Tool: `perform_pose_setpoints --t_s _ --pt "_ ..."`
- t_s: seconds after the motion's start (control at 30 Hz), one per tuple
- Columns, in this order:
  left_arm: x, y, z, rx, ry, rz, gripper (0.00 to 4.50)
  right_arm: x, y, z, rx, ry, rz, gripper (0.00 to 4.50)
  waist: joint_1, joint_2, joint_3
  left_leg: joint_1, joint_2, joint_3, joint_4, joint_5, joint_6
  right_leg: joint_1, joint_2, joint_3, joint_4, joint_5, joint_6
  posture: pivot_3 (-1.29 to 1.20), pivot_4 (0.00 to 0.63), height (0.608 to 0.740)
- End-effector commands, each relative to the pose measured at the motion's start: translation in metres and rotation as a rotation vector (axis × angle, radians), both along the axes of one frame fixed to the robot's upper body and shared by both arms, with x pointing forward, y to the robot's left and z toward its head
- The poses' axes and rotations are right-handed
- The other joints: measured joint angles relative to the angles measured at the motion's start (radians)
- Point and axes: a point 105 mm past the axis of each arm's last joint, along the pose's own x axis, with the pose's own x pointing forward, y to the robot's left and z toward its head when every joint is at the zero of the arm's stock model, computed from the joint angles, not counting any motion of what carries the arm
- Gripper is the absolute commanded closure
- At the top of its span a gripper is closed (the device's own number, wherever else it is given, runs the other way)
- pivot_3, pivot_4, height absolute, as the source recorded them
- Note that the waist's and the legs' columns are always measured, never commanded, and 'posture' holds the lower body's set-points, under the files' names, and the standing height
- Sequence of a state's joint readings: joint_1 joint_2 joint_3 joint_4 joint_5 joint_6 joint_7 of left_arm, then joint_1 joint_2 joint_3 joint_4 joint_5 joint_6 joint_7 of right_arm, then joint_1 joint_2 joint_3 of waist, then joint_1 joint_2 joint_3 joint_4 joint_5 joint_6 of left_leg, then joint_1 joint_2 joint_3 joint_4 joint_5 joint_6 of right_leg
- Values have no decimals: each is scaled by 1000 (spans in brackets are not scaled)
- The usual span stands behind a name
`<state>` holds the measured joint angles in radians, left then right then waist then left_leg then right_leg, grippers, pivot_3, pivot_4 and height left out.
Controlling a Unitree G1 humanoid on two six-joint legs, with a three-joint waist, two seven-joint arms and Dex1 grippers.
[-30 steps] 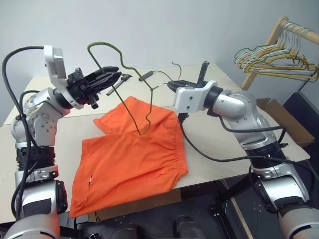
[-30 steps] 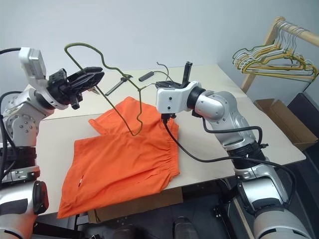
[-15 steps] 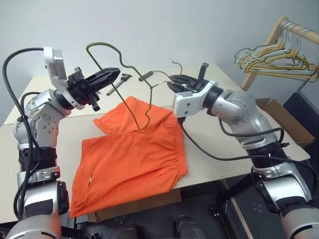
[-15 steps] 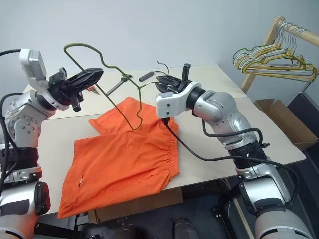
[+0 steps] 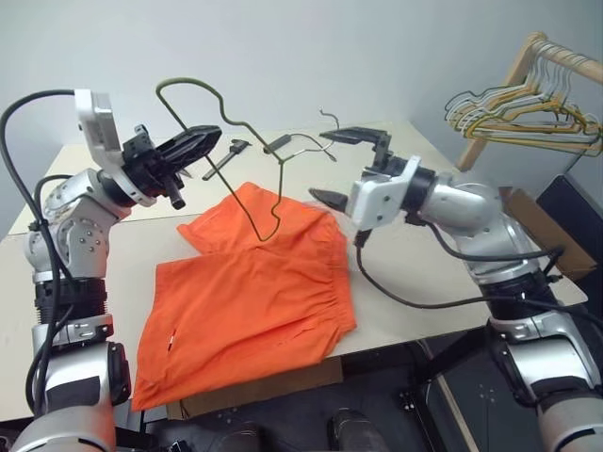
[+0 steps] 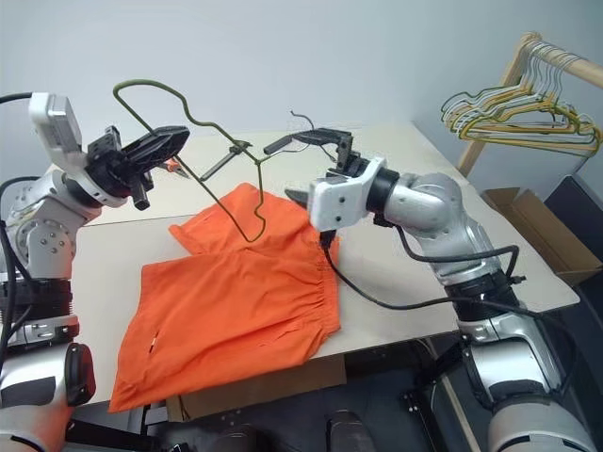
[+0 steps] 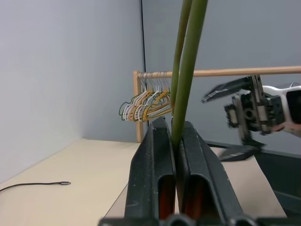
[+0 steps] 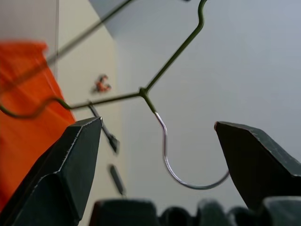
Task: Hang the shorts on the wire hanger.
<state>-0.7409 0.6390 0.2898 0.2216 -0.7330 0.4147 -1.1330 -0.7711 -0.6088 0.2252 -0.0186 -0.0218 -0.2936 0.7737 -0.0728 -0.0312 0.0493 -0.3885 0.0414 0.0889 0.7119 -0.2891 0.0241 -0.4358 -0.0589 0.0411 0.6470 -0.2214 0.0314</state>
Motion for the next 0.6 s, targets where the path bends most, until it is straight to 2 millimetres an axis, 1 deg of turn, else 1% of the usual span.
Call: perform_pose_setpoints --t_s 0.03,0.1,0.13,0.17,0.23,0.3,0.33,0.37,0.47,0.5,0.6 --pt "-12 17 25 -73 -81 -25 4500 -16 -14 21 120 200 113 45 -1 0 0 0 0 0 0 0 0 0 0 0 0 0 0 -32 0 740" --pt "-17 25 30 -116 -92 -56 4500 -22 -21 19 142 367 171 45 0 0 0 1 0 0 0 0 0 0 0 0 0 0 0 -32 0 740" --pt "-20 30 32 -140 -94 -74 4500 -23 -25 18 162 473 195 45 0 0 0 2 1 0 0 0 0 1 0 0 0 0 0 -32 0 740" --pt "-24 36 33 -169 -96 -100 4500 -24 -31 15 179 616 233 45 0 0 0 2 1 0 0 0 0 2 1 0 -1 0 0 -33 0 740" --pt "-29 44 35 -205 -98 -138 4500 -28 -37 11 189 797 289 45 0 0 0 5 2 0 0 -1 1 5 1 -1 -1 0 0 -33 0 740" --pt "-33 48 37 -238 -96 -173 4500 -26 -37 0 146 945 273 45 1 0 0 9 2 0 0 -1 2 9 1 -2 -3 0 0 -36 0 740" --pt "-33 49 38 -260 -83 -189 4500 -24 -36 -9 115 1024 264 45 2 0 0 11 2 0 0 -1 2 11 1 -2 -4 0 0 -36 0 740" --pt "-33 50 38 -284 -67 -203 4500 -19 -33 -16 123 1100 252 45 2 0 0 13 2 1 0 -2 3 13 1 -2 -4 0 0 -38 0 740" --pt "-34 49 36 -344 -34 -250 4500 -6 -20 -25 182 1258 268 45 -1 -1 -1 15 2 1 0 -3 4 14 1 -1 -3 0 0 -39 0 740" --pt "-35 49 36 -359 -32 -260 4500 -3 -16 -27 193 1300 274 45 -1 -1 -1 15 2 1 0 -3 4 14 1 -1 -3 0 0 -40 0 740" --pt "-36 47 36 -398 -28 -280 4500 7 -4 -37 196 1345 253 45 0 -1 -1 13 2 1 -1 -2 3 12 1 -1 -3 0 0 -34 0 740"
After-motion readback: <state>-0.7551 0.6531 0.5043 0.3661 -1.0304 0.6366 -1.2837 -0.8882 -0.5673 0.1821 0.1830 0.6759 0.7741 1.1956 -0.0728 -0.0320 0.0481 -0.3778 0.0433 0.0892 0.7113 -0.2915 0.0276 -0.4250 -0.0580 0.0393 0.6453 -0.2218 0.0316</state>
